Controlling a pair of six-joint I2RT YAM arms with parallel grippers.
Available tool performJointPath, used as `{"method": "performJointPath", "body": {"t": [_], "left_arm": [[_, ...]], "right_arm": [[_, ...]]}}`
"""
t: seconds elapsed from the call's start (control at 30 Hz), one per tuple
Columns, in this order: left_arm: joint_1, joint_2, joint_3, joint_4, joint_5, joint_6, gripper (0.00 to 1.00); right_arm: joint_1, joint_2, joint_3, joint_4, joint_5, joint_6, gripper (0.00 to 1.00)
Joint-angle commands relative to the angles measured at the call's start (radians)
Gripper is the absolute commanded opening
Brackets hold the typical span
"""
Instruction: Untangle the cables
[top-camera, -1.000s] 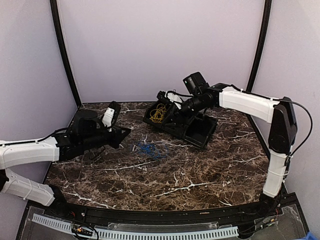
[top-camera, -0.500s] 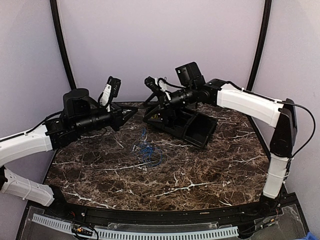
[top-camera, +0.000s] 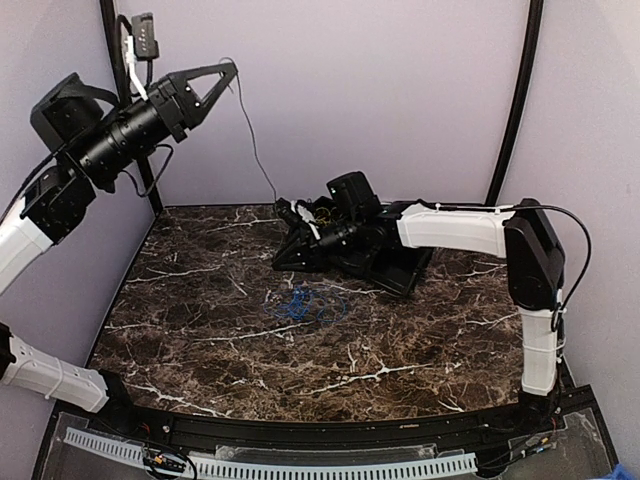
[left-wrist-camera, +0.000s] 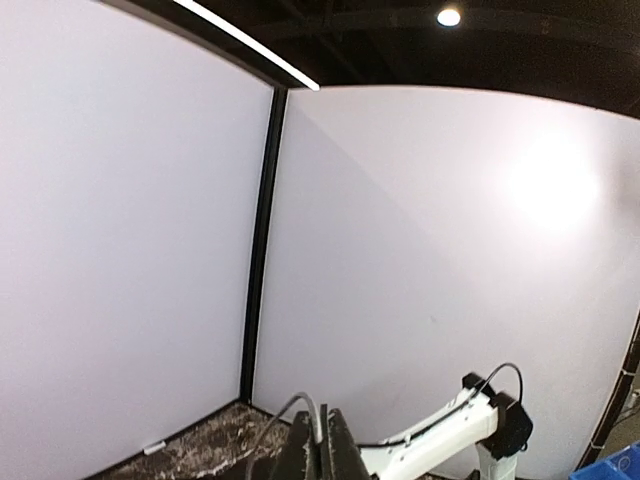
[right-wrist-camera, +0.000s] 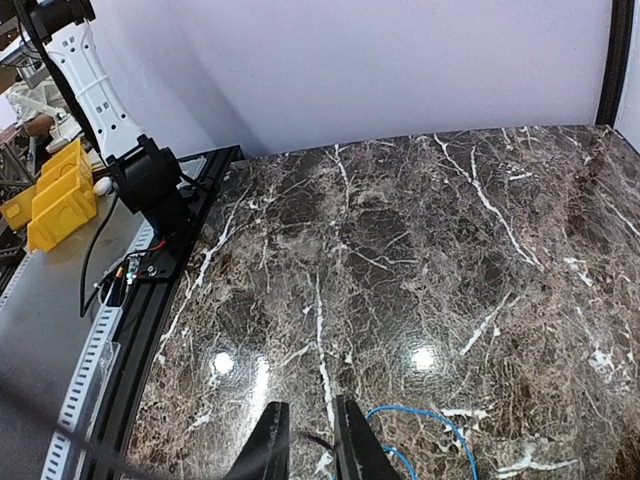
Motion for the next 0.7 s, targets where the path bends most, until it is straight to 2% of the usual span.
{"method": "performJointPath", "body": {"t": [0.0,0.07,0.27,0.5,0.67], "left_arm": [[-0.005,-0.008,0.143,0.061,-0.015,-0.009,0.00],[-0.005,0.019,0.244,0.047,-0.012,-0.005,0.00],[-0.005,0.098,0.349,0.016,-0.023,-0.007,0.00],[-0.005,0.105,0.243,0.026,-0.125,-0.013,0.00],[-0.003,0.125,0.182,0.021,-0.171,-0.029,0.00]], "right_arm": [[-0.002,0.012,-0.066,0.102,-0.029,0.028,0.18],[-0.002,0.027,-0.098,0.096,-0.026,0.023,0.19],[-0.013,0.058,-0.148,0.028,0.001,-0.015,0.21],[-0.047,-0.075,-0.213,-0.124,0.037,-0.139,0.33],[-0.098,-0.222,-0.296,-0.232,0.080,-0.218,0.49]]}}
